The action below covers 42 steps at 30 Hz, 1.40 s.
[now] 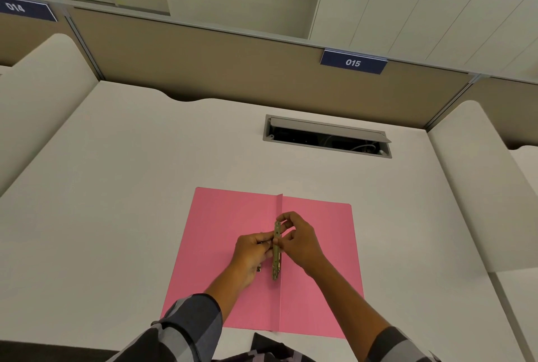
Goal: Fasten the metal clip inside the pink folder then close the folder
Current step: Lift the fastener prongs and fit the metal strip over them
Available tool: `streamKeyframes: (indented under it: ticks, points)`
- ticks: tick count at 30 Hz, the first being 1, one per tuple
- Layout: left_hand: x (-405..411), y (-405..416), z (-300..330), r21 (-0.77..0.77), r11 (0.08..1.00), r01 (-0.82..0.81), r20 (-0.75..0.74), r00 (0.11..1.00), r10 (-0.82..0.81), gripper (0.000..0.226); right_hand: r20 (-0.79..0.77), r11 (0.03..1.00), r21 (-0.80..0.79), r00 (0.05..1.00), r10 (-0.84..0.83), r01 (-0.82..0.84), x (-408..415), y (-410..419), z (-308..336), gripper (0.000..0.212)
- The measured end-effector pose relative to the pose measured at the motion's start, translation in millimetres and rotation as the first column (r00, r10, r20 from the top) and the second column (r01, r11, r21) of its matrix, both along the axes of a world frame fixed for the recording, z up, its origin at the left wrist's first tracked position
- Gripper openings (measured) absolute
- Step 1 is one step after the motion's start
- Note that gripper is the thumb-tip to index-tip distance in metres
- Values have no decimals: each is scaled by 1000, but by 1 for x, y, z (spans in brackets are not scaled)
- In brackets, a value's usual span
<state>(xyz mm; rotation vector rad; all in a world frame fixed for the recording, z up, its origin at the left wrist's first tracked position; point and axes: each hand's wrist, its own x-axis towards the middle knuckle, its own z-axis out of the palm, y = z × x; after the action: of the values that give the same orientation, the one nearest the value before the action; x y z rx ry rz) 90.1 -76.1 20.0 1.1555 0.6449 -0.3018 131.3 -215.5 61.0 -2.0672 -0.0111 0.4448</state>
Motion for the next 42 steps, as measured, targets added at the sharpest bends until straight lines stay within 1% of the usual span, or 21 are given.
streamKeyframes:
  ticks: [4,7,9,14,19,33,36,38,40,42]
  points:
    - [2,1,-2,-21,1000,-18,6,1000,18,34,-4,1000,-3,1000,-2,2,-1,-1,0,46]
    - [1,1,-3,-21,1000,-9,9,1000,9,34,-8,1000,-2,1000,-3,3,-2,0,0,46]
    - [1,0,-4,-13,1000,0,9,1000,0,31,-6,1000,-5,1000,-1,1,-2,0,1,46]
    - [1,-1,-2,-41,999,-4,16,1000,5,38,-15,1000,-4,1000,-4,4,0,1,2,46]
    - [2,1,-6,-42,999,-24,14,1000,24,30,-23,1000,0,1000,-12,12,0,2,1,46]
    - [3,0,-7,11,1000,12,11,1000,-12,30,-18,999,-17,999,-30,29,0,2,-4,45]
    - [2,1,-5,48,998,39,21,999,-40,32,-20,999,-19,999,-41,41,1,2,-5,45]
    - [0,1,-3,114,992,57,21,998,-60,33,-26,999,-17,998,-49,48,1,3,-7,43]
    - [-4,3,-4,236,969,70,15,997,-76,33,-31,998,-27,998,-53,52,2,4,-9,41]
    - [-10,5,-5,403,911,88,28,994,-108,34,-37,997,-59,998,-48,45,4,6,-13,41]
